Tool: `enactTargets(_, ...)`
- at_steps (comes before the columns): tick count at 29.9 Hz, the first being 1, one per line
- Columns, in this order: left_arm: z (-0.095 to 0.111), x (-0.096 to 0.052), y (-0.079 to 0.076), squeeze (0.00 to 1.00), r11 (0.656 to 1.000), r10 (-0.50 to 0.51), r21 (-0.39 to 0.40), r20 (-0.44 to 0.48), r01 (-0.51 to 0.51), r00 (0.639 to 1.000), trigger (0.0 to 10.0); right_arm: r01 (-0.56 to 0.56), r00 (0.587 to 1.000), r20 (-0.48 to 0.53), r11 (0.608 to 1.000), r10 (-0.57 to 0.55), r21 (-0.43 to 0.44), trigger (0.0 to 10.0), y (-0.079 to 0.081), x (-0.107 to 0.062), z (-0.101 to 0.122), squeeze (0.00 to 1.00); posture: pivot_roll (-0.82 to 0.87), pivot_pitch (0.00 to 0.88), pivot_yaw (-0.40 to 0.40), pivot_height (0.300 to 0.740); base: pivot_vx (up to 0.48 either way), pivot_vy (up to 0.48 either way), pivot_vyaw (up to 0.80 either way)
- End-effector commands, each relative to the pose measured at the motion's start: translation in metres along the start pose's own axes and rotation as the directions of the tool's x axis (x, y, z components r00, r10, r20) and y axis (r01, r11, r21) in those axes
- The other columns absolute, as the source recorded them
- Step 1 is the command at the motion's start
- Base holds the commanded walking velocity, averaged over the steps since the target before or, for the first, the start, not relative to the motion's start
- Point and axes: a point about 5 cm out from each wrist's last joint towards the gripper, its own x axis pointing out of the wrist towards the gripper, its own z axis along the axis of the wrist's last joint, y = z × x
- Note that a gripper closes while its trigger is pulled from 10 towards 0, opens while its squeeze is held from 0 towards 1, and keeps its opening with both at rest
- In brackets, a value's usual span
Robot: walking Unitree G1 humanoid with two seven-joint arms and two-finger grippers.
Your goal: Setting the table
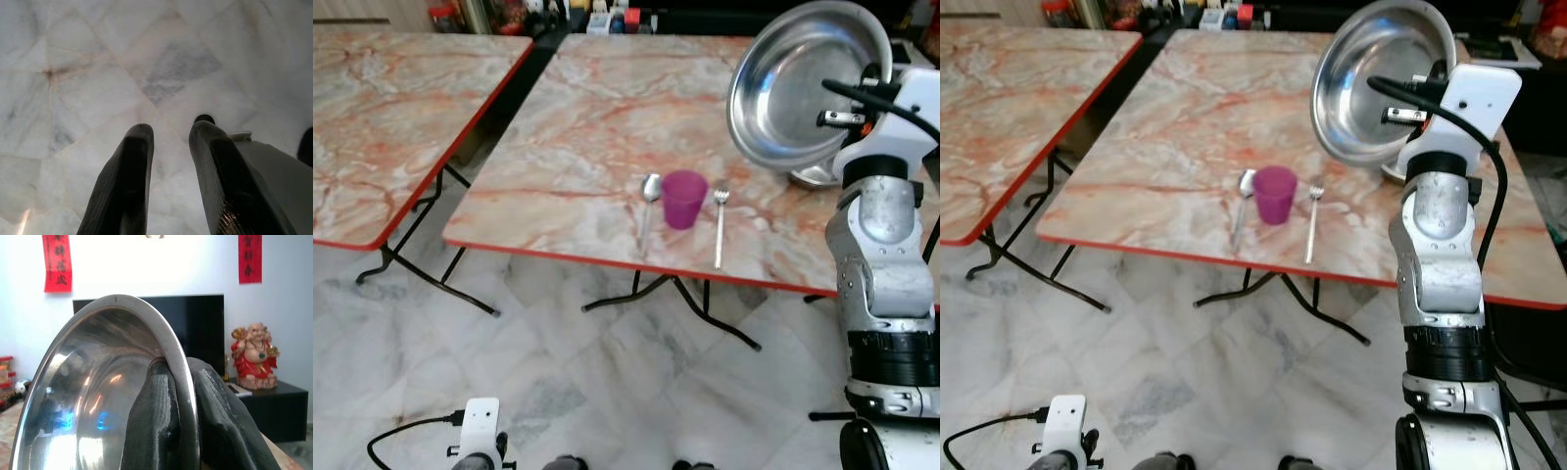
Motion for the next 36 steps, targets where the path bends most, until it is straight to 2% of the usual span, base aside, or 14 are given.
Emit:
enactTargets(1,-0.006,-0.001,0.007,0.0,0.999,0.027,-0.018,-0.021,-0.027,0.999,10.0,-0.004,0.998,0.064,1.0,0.003,0.011,10.0,0.006,0.0,0.011,0.0,-0.08,0.172,0.045,0.74,0.0,0.48,0.0)
enactTargets(9,-0.007,-0.002,0.008,0.0,0.999,0.031,-0.023,-0.034,-0.032,0.999,10.0,0.005,0.994,0.113,1.0,-0.006,0.005,10.0,0.01,0.002,0.02,0.0,-0.08,0.168,0.041,0.74,0.0,0.48,0.0)
enactTargets(11,-0.011,-0.003,0.01,0.0,0.997,0.047,-0.051,-0.048,-0.05,0.998,10.0,0.002,0.992,0.127,1.0,-0.003,0.012,10.0,0.012,0.003,0.022,0.0,-0.08,0.165,0.04,0.74,0.0,0.48,0.0)
enactTargets(18,-0.019,-0.006,0.019,0.0,0.996,0.063,-0.057,-0.067,-0.067,0.996,10.0,-0.017,0.991,0.136,1.0,0.015,0.012,10.0,0.016,0.001,0.019,0.0,-0.08,0.152,0.038,0.74,0.0,0.48,0.0)
enactTargets(23,-0.02,-0.006,0.019,0.0,0.995,0.067,-0.063,-0.068,-0.071,0.995,10.0,-0.031,0.99,0.135,0.999,0.03,0.009,10.0,0.018,0.0,0.017,0.0,-0.07,0.144,0.032,0.74,0.0,0.48,0.0)
enactTargets(27,-0.02,-0.006,0.02,0.0,0.995,0.069,-0.069,-0.066,-0.073,0.995,10.0,-0.041,0.993,0.115,0.999,0.04,0.008,10.0,0.02,-0.001,0.01,0.0,-0.08,0.143,0.029,0.74,0.0,0.48,0.0)
enactTargets(30,-0.018,-0.006,0.019,0.0,0.995,0.069,-0.074,-0.059,-0.073,0.996,10.0,-0.032,0.999,0.016,0.998,0.032,0.045,10.0,0.019,-0.007,-0.014,0.0,-0.07,0.151,0.026,0.74,0.0,0.48,0.0)
enactTargets(32,-0.018,-0.006,0.02,0.0,0.995,0.069,-0.074,-0.058,-0.074,0.996,10.0,-0.032,0.999,0.001,0.999,0.032,0.037,10.0,0.018,-0.009,-0.019,0.0,-0.07,0.151,0.026,0.74,0.0,0.48,0.0)
enactTargets(33,-0.018,-0.006,0.019,0.0,0.994,0.071,-0.077,-0.056,-0.075,0.996,10.0,-0.039,0.999,-0.037,0.999,0.039,0.015,10.0,0.017,-0.014,-0.031,0.0,-0.07,0.151,0.026,0.74,0.0,0.48,0.0)
enactTargets(36,-0.017,-0.006,0.019,0.0,0.994,0.073,-0.078,-0.053,-0.077,0.996,10.0,-0.052,0.994,-0.096,0.999,0.051,-0.009,10.0,0.014,-0.023,-0.048,0.0,-0.07,0.16,0.025,0.74,0.0,0.48,0.0)
